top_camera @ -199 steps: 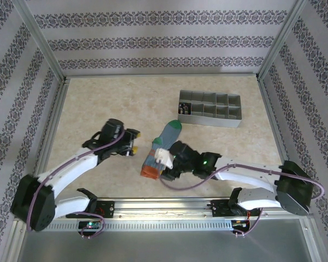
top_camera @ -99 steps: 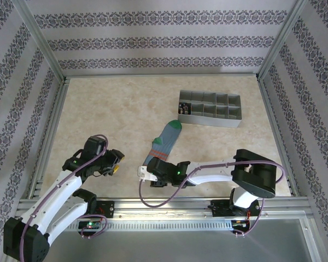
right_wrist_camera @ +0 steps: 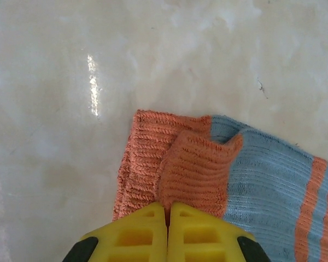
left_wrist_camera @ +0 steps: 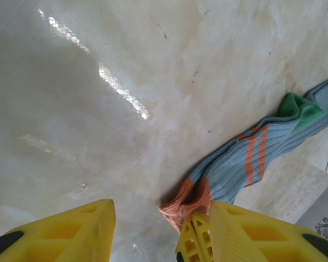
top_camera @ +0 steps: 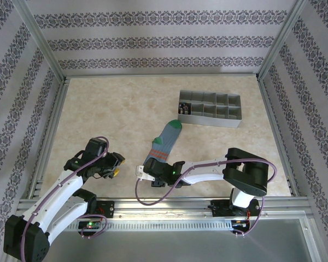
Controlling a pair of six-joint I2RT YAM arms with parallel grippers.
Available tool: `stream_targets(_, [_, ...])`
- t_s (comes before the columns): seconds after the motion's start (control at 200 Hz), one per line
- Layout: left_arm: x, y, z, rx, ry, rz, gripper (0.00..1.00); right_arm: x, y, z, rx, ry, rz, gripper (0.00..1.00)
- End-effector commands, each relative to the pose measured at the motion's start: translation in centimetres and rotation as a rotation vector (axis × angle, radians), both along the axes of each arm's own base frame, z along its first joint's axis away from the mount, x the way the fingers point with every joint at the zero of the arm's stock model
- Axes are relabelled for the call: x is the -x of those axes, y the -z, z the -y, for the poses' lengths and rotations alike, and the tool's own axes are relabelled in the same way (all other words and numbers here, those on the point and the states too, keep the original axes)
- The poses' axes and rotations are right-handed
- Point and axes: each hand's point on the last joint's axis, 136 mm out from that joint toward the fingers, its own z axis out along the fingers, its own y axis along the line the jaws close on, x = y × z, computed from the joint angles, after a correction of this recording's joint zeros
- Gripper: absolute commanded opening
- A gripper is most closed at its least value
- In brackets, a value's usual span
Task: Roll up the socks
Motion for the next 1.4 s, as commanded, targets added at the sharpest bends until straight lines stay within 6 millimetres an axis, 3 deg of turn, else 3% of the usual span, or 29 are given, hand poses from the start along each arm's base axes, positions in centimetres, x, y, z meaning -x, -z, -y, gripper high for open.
stream_targets(0.0, [-0.7,-1.0,0.3,0.012,0.014,0.025,0.47,0.8,-1.4,-0.3,-0.033,0.002,-0.032,0.0])
stream_targets(0.065, [-0.7,-1.0,0.4,0.01,0.026,0.023,0.47,0.8,-1.6,-0.2,-0.035,0.003,-0.041,0.03])
stream_targets(0.165, [-0.6,-0.9,0.5,0.009,0.039,0.015,0.47,1.1,-1.5,0.1,-0.037,0.0,-0.066,0.34])
stream_targets(0.22, [-0.6,-0.9,0.6,0.012,0.037,0.016,0.47,1.4,-1.3,0.2,-0.041,-0.013,-0.089,0.44])
stream_targets(0.49, [-1.2,-1.5,1.1,0.04,0.047,0.043,0.47,1.3,0.6,0.5,0.012,0.009,-0.14,0.48])
stream_targets(0.59, [-1.5,-2.1,2.0,0.083,0.078,0.072,0.47,0.3,1.8,1.0,0.06,0.041,-0.116,0.42])
stream_targets(0.714, [-1.4,-2.7,3.1,0.127,0.136,0.093,0.47,-0.6,2.4,1.3,0.083,0.066,-0.113,0.24])
stream_targets(0.904, [-0.5,-2.1,3.7,0.151,0.179,0.068,0.47,-0.5,0.9,1.2,0.032,0.079,-0.122,0.0])
stream_targets(1.059, [-0.5,-2.1,3.7,0.157,0.171,0.063,0.47,-0.2,-1.8,0.7,-0.07,0.097,-0.233,0.0])
stream_targets(1.249, [-0.7,-1.8,4.0,0.14,0.194,0.048,0.45,1.1,-3.5,0.1,-0.226,0.161,-0.694,0.0])
stream_targets(1.399, [-1.2,-1.7,4.4,0.127,0.209,0.052,0.42,0.5,-3.9,0.0,-0.31,0.239,-0.941,0.0])
